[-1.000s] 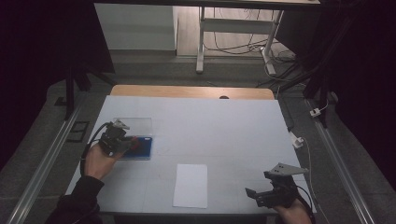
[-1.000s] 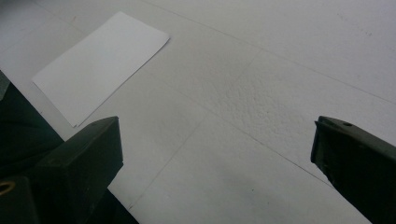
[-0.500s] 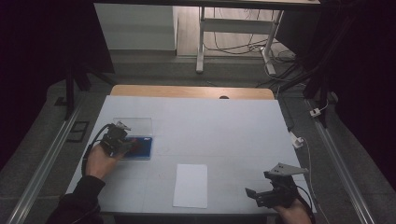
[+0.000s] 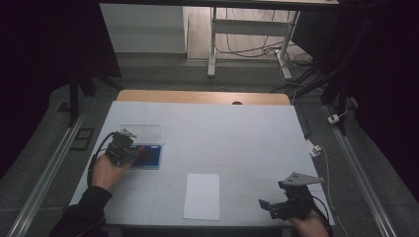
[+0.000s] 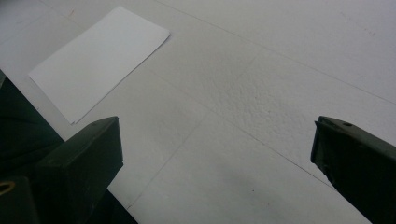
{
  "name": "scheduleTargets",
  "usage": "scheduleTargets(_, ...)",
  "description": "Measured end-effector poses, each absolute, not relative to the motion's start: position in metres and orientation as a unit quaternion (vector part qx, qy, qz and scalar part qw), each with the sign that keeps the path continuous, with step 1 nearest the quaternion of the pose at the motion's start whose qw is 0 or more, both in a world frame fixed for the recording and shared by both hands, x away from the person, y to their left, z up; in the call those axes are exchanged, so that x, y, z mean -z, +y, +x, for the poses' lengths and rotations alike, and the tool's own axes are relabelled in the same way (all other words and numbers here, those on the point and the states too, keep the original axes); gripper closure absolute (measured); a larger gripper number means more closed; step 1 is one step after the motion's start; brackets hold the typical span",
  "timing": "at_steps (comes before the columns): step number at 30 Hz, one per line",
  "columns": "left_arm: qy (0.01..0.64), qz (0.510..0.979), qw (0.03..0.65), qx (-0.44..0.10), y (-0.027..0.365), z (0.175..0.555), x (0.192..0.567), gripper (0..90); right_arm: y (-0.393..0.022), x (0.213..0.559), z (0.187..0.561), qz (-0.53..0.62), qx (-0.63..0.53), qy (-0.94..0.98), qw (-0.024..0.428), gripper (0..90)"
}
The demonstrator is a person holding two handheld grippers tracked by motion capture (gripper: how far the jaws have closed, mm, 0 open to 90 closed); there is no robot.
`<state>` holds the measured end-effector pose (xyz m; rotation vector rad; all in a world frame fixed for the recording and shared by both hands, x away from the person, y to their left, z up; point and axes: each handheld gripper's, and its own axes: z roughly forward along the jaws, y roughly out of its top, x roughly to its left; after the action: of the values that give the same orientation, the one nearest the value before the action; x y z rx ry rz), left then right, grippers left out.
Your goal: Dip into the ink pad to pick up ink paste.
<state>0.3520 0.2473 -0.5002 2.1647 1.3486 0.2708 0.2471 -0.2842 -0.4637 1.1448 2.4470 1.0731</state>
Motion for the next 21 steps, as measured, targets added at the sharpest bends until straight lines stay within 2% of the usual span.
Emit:
scheduleTargets(2,0.505,0.808,0.286,-0.100,0.248,0.352,0.500,80.2,-0.284,0.464,0.247,0.391,-0.366,0.836,0.117,2.3)
scheduleTargets(10,0.483,0.825,0.247,-0.157,0.229,0.345,0.499,80.1,-0.283,0.464,0.248,0.388,-0.366,0.838,0.116,2.3)
scheduleTargets(16,0.506,0.803,0.295,-0.109,0.247,0.349,0.503,80.2,-0.283,0.464,0.248,0.389,-0.364,0.839,0.116,2.3)
scheduleTargets(21,0.507,0.802,0.298,-0.102,0.250,0.350,0.503,80.1,-0.283,0.464,0.248,0.390,-0.366,0.837,0.115,2.3)
